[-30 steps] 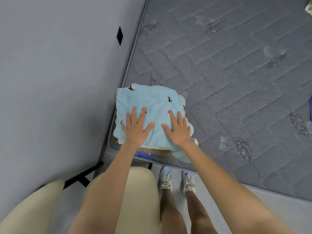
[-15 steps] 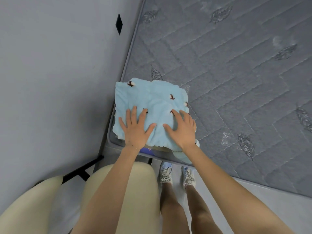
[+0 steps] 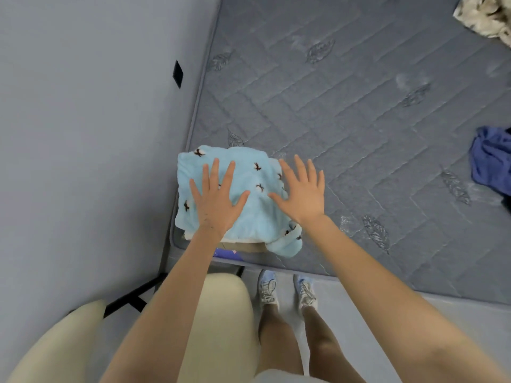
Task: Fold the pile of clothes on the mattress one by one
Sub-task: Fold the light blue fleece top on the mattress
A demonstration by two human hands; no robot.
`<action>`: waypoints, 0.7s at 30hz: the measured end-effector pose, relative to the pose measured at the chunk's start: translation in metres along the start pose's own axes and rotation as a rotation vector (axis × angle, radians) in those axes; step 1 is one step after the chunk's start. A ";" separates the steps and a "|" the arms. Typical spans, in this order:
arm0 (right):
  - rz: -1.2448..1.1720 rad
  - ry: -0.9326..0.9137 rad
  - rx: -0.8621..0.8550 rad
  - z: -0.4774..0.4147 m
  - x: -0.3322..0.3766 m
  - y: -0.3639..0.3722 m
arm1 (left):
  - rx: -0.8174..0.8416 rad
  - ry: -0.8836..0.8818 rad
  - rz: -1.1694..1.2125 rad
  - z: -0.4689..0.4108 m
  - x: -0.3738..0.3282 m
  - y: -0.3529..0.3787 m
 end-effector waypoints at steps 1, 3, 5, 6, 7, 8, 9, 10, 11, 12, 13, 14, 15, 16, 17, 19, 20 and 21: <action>0.007 0.005 0.000 0.005 -0.006 -0.007 | 0.011 0.013 -0.007 0.000 -0.007 -0.003; 0.000 0.038 -0.004 0.017 -0.022 -0.022 | 0.048 0.041 -0.014 0.002 -0.027 -0.010; -0.022 0.093 -0.027 0.030 -0.044 -0.038 | 0.060 0.089 -0.040 0.005 -0.054 -0.017; -0.032 0.120 -0.038 0.037 -0.055 -0.046 | 0.055 0.117 -0.045 0.006 -0.070 -0.022; -0.046 0.147 -0.047 0.044 -0.069 -0.055 | 0.051 0.143 -0.041 0.007 -0.087 -0.026; -0.064 0.176 -0.056 0.052 -0.084 -0.063 | 0.051 0.164 -0.035 0.008 -0.106 -0.030; -0.084 0.208 -0.067 0.060 -0.101 -0.071 | 0.051 0.183 -0.026 0.010 -0.126 -0.033; -0.105 0.242 -0.075 0.069 -0.120 -0.080 | 0.044 0.204 -0.010 0.012 -0.148 -0.036; -0.120 0.274 -0.081 0.079 -0.140 -0.088 | 0.035 0.222 0.006 0.016 -0.170 -0.038; -0.125 0.301 -0.089 0.088 -0.161 -0.096 | 0.029 0.238 0.014 0.020 -0.194 -0.040; -0.126 0.323 -0.099 0.098 -0.184 -0.104 | 0.027 0.254 0.012 0.024 -0.218 -0.040; -0.128 0.343 -0.109 0.108 -0.207 -0.114 | 0.028 0.277 0.007 0.029 -0.244 -0.039; -0.133 0.360 -0.119 0.120 -0.231 -0.123 | 0.032 0.303 -0.003 0.035 -0.270 -0.038; -0.137 0.376 -0.129 0.131 -0.255 -0.132 | 0.032 0.327 -0.012 0.042 -0.296 -0.036; -0.142 0.391 -0.138 0.142 -0.280 -0.142 | 0.037 0.343 -0.017 0.048 -0.323 -0.034; -0.156 0.430 -0.143 0.166 -0.330 -0.162 | 0.044 0.357 0.004 0.064 -0.375 -0.030; -0.159 0.451 -0.154 0.178 -0.355 -0.172 | 0.037 0.369 0.011 0.071 -0.402 -0.028; -0.156 0.468 -0.163 0.191 -0.379 -0.182 | 0.034 0.380 0.013 0.078 -0.427 -0.026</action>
Point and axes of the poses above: each hand's wrist, its own z-axis away from the middle knuckle, its own y-axis out of the palm, x = y × z, the point moved 3 cm from there along -z, towards the middle knuckle, and after that the axes turned 8 degrees about -z, right-handed, at the moved point
